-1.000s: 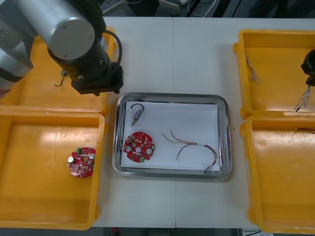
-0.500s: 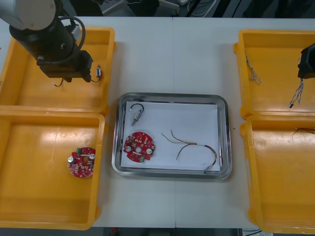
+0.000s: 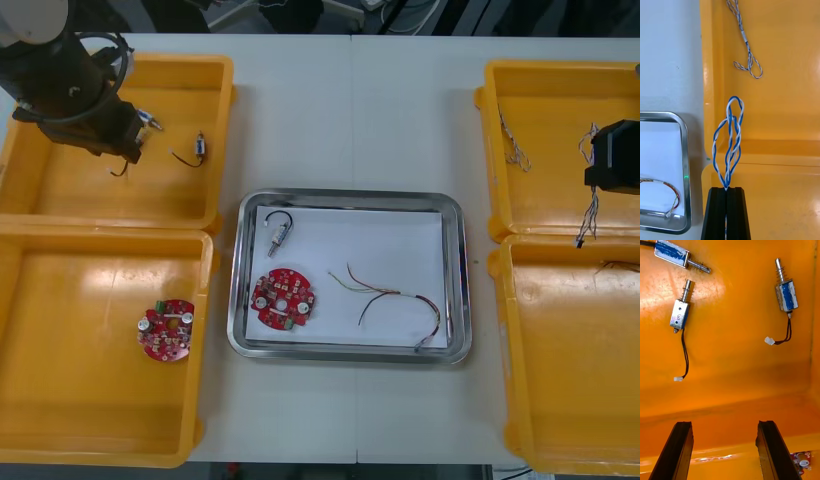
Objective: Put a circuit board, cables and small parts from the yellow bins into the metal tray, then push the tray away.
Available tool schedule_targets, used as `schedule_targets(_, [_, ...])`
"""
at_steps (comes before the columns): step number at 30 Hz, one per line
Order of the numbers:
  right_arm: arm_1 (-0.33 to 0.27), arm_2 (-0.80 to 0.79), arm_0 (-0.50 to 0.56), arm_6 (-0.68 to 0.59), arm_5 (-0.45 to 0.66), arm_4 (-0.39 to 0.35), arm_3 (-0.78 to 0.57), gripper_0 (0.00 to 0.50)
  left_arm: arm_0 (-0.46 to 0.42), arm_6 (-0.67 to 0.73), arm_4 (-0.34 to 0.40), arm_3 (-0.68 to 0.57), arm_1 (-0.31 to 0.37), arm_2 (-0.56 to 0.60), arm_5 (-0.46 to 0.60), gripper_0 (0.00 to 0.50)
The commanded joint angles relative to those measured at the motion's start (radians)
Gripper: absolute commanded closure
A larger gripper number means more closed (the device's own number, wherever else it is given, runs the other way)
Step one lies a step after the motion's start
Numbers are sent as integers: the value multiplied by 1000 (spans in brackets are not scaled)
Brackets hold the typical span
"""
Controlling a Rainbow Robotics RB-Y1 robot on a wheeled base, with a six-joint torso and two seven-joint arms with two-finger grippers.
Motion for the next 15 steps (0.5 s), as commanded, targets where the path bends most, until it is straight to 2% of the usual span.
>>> schedule_targets(1, [-41, 45, 33, 53, 4, -18, -77, 500, -66, -95, -31, 30, 11, 40, -21, 0])
schedule_targets(6, [-56, 100, 33, 62, 4, -29, -121, 500, -92, -190, -34, 101, -13, 50, -57, 0])
schedule_targets(11, [-105, 187, 33, 78, 4, -48, -170, 500, -119, -293, -58, 185, -50, 57, -110, 0])
schedule_targets(15, [-127, 212, 33, 88, 4, -86, -175, 500, -135, -380, -77, 256, -78, 59, -172, 0])
